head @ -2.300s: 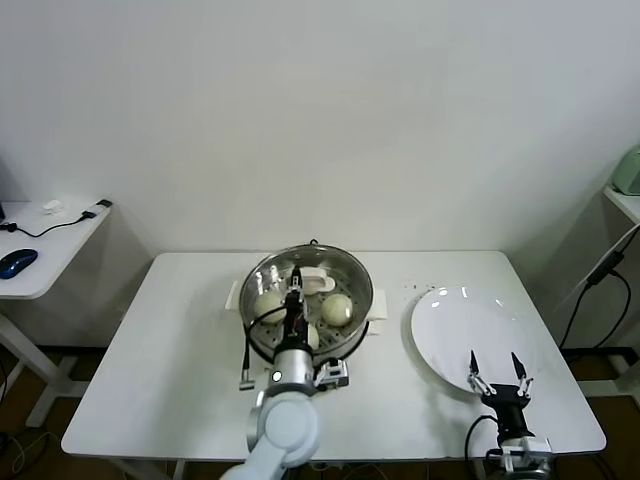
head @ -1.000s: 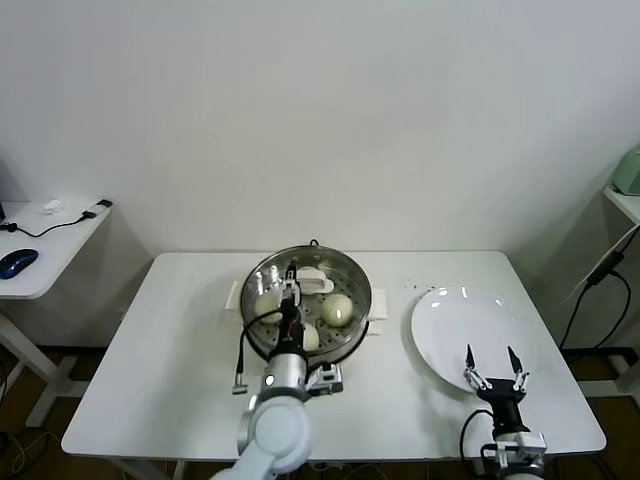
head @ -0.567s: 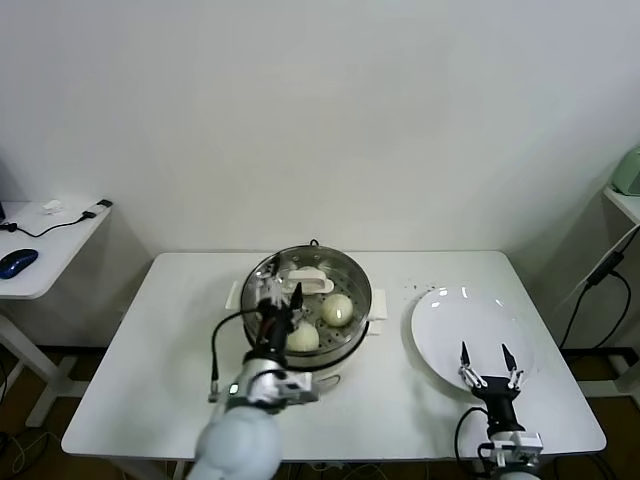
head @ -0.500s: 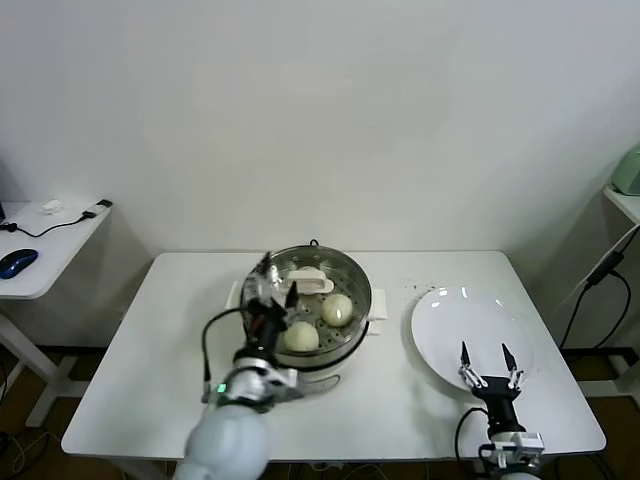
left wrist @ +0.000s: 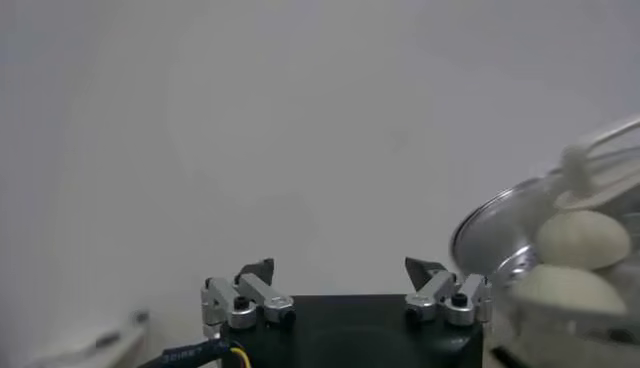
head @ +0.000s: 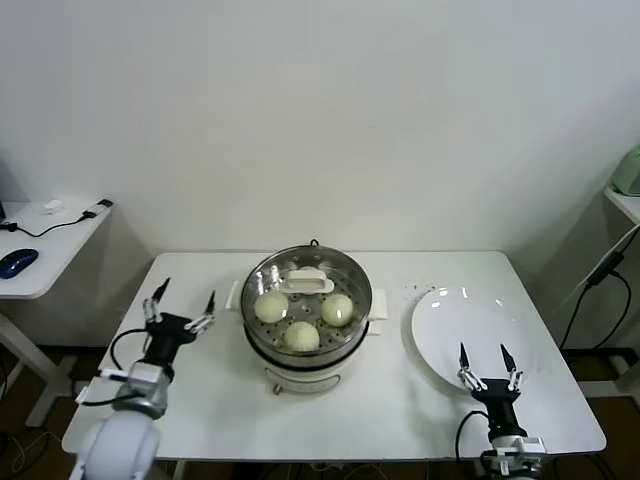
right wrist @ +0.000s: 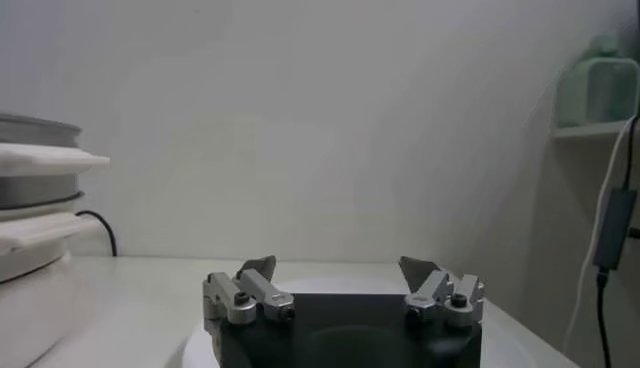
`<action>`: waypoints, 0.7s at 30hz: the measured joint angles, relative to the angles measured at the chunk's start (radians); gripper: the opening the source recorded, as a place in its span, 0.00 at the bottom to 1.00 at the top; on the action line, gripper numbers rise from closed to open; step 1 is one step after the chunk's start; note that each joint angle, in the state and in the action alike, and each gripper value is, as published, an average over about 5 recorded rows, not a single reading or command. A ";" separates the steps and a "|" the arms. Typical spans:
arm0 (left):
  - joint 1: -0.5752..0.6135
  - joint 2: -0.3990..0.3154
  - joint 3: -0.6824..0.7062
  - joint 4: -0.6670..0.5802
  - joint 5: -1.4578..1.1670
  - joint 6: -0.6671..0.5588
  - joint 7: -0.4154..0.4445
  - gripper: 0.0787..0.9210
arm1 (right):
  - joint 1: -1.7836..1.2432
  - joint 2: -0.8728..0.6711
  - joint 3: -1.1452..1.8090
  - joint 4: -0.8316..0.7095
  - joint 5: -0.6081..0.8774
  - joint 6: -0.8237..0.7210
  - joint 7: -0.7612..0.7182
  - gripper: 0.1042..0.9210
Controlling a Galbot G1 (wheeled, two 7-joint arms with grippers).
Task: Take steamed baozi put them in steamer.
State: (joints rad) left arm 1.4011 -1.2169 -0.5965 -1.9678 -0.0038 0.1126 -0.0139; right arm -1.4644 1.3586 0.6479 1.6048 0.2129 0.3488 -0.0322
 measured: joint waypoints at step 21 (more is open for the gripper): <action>0.081 0.009 -0.025 0.217 -0.254 -0.250 0.016 0.88 | -0.008 0.006 -0.003 0.004 -0.007 -0.001 -0.004 0.88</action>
State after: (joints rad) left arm 1.4824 -1.2078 -0.6211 -1.7505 -0.2574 -0.1369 0.0017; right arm -1.4728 1.3650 0.6450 1.6087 0.2060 0.3477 -0.0361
